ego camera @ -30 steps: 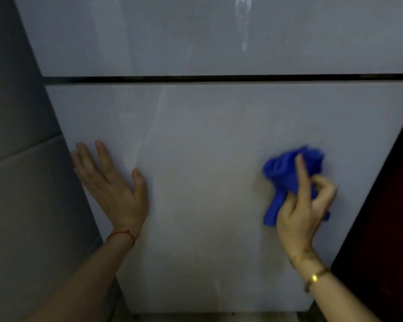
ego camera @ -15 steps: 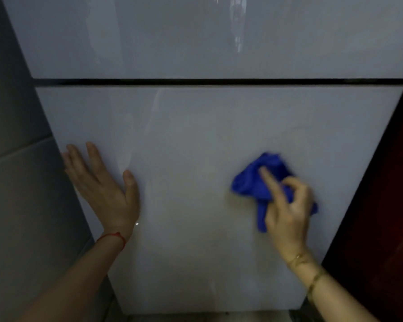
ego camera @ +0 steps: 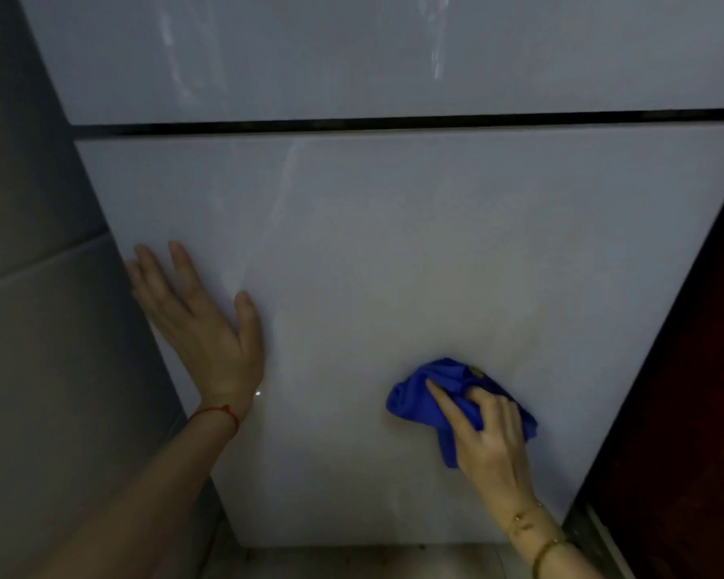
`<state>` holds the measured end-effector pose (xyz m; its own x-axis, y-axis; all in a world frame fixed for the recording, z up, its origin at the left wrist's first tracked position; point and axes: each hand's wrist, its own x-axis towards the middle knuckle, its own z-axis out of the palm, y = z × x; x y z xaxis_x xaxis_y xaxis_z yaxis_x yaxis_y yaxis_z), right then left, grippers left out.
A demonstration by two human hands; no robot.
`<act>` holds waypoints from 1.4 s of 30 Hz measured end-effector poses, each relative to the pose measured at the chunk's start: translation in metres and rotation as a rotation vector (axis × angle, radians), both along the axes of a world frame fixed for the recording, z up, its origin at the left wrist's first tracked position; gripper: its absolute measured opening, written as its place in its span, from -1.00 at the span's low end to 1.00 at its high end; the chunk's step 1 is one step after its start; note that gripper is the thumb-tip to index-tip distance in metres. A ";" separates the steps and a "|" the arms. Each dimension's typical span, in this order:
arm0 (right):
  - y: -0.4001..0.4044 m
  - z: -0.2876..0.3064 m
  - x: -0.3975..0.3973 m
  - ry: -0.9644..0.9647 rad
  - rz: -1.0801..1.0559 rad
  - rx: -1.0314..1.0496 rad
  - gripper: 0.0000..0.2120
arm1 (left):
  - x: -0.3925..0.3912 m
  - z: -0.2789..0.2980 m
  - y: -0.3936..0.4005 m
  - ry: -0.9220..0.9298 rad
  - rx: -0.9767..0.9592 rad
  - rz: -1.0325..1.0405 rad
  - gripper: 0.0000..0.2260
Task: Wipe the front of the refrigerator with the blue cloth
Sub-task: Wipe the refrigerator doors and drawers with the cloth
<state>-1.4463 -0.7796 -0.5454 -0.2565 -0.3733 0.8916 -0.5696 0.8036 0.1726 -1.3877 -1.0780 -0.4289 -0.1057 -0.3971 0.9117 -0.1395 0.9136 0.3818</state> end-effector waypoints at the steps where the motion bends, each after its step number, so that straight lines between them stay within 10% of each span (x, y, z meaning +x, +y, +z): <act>1: 0.004 0.002 0.001 -0.012 -0.006 -0.011 -0.30 | 0.001 0.000 0.000 -0.007 0.004 -0.008 -0.37; 10: -0.069 0.171 -0.013 0.149 0.138 -0.486 -0.47 | 0.003 0.002 -0.001 -0.029 0.025 -0.039 -0.37; 23: -0.057 -0.001 -0.002 0.148 0.166 0.325 -0.54 | 0.027 -0.018 0.002 -0.150 0.059 -0.177 -0.38; 32: 0.004 0.085 0.056 -0.669 0.229 -0.086 -0.62 | 0.078 -0.033 0.052 -0.398 0.180 -0.443 -0.66; 42: 0.089 0.317 0.180 -1.463 -0.010 -0.662 -0.94 | 0.159 0.204 0.092 -1.096 0.718 -0.818 -0.82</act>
<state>-1.2664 -0.6908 -0.2286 -0.9930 -0.0332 -0.1134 0.0801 0.5162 -0.8527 -1.2283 -0.9860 -0.2252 -0.9729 -0.2052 -0.1067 -0.2052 0.5533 0.8073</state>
